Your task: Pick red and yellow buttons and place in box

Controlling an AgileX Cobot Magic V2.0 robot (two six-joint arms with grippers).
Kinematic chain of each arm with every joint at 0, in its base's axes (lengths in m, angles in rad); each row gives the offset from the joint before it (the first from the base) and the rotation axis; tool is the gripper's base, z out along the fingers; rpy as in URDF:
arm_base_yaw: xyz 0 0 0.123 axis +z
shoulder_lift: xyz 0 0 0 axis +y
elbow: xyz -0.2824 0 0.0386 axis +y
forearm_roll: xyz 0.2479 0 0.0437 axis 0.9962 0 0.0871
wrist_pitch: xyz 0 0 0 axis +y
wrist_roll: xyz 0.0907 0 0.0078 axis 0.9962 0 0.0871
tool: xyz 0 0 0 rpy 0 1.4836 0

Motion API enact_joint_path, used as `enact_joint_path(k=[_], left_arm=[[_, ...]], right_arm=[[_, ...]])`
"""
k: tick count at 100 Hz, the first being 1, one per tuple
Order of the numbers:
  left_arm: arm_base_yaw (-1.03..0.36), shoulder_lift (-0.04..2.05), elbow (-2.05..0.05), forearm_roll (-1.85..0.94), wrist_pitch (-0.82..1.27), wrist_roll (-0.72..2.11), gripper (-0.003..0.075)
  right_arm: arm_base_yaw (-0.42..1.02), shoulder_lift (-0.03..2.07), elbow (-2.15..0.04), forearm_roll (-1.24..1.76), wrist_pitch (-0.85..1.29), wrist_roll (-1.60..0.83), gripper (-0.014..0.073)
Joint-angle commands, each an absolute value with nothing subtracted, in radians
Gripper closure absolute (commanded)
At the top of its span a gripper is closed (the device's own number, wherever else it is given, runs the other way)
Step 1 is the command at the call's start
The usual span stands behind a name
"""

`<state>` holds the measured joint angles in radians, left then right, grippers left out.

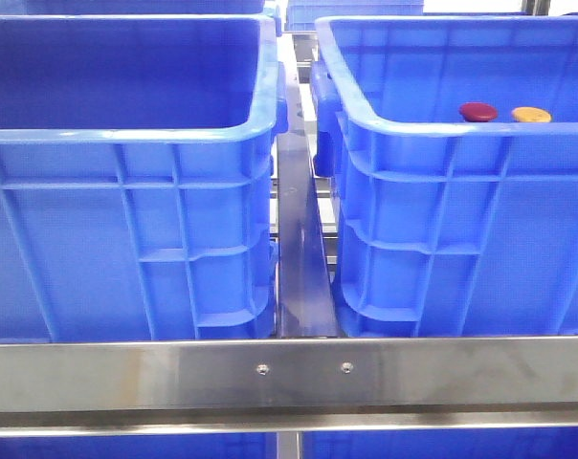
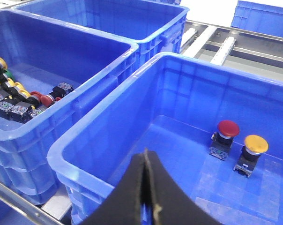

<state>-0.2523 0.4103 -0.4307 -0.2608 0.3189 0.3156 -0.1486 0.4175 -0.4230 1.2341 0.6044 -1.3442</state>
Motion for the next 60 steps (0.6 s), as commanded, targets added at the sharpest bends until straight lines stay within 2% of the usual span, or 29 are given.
enact_joint_path(k=[1, 20, 60], left_arm=[[-0.203, 0.368, -0.415, -0.102, 0.164, 0.132, 0.074], [-0.086, 0.254, -0.276, -0.067, 0.014, 0.116, 0.074], [0.041, -0.042, 0.023, -0.026, -0.015, 0.01, 0.074]], right_arm=[[-0.146, 0.422, -0.446, 1.279, 0.59, -1.346, 0.0659], [-0.146, 0.422, -0.446, 1.279, 0.59, -1.346, 0.0659], [-0.146, 0.422, -0.446, 1.279, 0.59, -1.346, 0.0659]])
